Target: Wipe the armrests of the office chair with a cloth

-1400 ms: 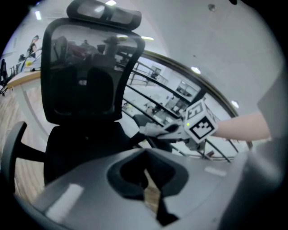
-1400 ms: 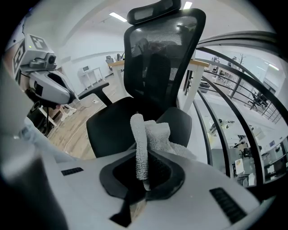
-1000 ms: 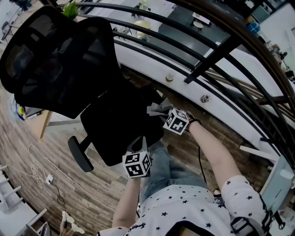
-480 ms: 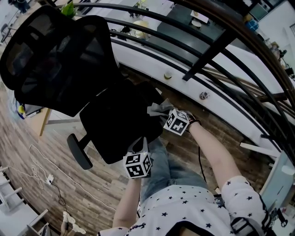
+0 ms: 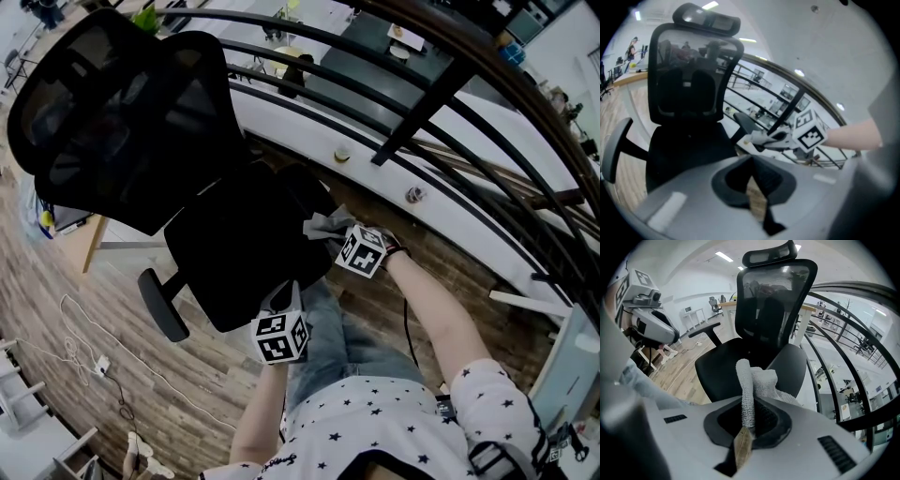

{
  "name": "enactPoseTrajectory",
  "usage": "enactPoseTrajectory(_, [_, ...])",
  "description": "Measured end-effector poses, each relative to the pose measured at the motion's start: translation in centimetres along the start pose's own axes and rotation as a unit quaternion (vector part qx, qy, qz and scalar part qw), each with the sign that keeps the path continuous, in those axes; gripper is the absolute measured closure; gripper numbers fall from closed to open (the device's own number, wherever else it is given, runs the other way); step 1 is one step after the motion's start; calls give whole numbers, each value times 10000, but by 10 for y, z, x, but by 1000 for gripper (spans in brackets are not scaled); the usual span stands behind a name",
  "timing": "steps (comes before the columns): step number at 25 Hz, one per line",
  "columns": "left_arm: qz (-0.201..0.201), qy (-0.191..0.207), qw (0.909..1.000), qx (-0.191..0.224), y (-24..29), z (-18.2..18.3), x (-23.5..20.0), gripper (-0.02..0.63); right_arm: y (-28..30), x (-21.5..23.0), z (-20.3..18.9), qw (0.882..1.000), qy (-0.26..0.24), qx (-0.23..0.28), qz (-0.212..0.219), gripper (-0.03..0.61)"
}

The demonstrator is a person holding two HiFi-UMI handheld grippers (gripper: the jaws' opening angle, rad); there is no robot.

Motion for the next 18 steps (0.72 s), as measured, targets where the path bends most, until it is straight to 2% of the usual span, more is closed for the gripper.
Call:
enactPoseTrajectory(10, [31,29,9999,97,-13,-3,-2,606,-1,-8,1,9996,-80,-154,-241,552])
enactPoseTrajectory(18, [84,118,9995,293,-26,7,-4,606,-20,-19,1,9989,57,45,-467,552])
Point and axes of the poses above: the fingertips, and each gripper's own axes: y forward along the fingers, x to its right, z out of its top, the point moved 9 cm from there along -y, backward along the fingers, and after that the axes turned 9 degrees about y, right-handed, at the moved point
